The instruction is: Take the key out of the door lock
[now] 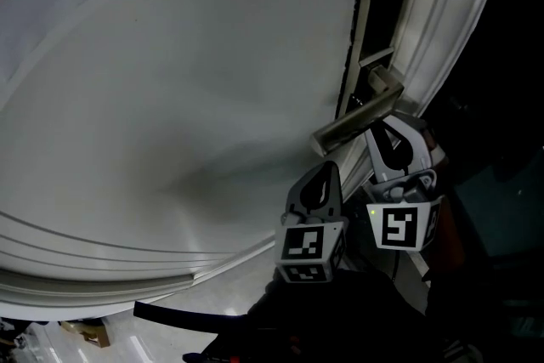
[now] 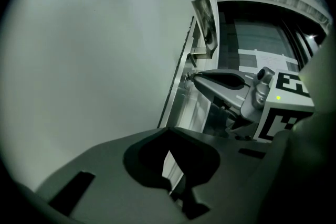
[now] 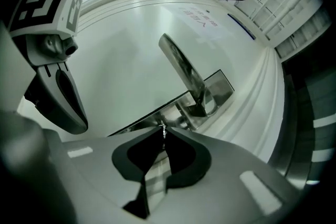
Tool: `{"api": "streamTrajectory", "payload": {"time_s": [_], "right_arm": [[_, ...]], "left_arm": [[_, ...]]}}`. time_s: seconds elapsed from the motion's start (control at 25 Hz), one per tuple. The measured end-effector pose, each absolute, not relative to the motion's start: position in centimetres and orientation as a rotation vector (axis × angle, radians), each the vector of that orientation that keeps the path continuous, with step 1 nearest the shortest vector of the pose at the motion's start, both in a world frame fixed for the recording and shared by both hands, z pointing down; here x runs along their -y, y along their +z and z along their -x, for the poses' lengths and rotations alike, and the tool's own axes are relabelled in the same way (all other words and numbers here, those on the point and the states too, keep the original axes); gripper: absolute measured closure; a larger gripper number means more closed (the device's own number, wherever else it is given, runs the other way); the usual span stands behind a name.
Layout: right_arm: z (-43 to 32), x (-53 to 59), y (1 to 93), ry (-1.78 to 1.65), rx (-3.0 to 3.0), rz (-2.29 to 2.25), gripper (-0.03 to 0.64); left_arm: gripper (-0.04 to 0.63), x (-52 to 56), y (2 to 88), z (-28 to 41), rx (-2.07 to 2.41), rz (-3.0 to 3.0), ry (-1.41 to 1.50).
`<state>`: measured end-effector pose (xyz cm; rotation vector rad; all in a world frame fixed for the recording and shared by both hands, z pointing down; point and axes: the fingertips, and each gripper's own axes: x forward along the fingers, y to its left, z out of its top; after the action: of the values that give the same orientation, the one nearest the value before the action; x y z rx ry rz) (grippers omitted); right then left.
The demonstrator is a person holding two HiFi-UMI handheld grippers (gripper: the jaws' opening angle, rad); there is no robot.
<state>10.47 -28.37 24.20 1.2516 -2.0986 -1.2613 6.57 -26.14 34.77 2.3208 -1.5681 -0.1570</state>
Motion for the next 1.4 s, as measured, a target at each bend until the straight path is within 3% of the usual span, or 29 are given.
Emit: {"api": "streamTrajectory", "payload": {"time_s": [1.4], "right_arm": [[-10.39, 28.23, 24.94, -1.539, 1.623, -1.011, 0.604]], "left_arm": [[0.595, 25.89, 34.08, -6.32, 1.586, -2.307, -0.19]]}}
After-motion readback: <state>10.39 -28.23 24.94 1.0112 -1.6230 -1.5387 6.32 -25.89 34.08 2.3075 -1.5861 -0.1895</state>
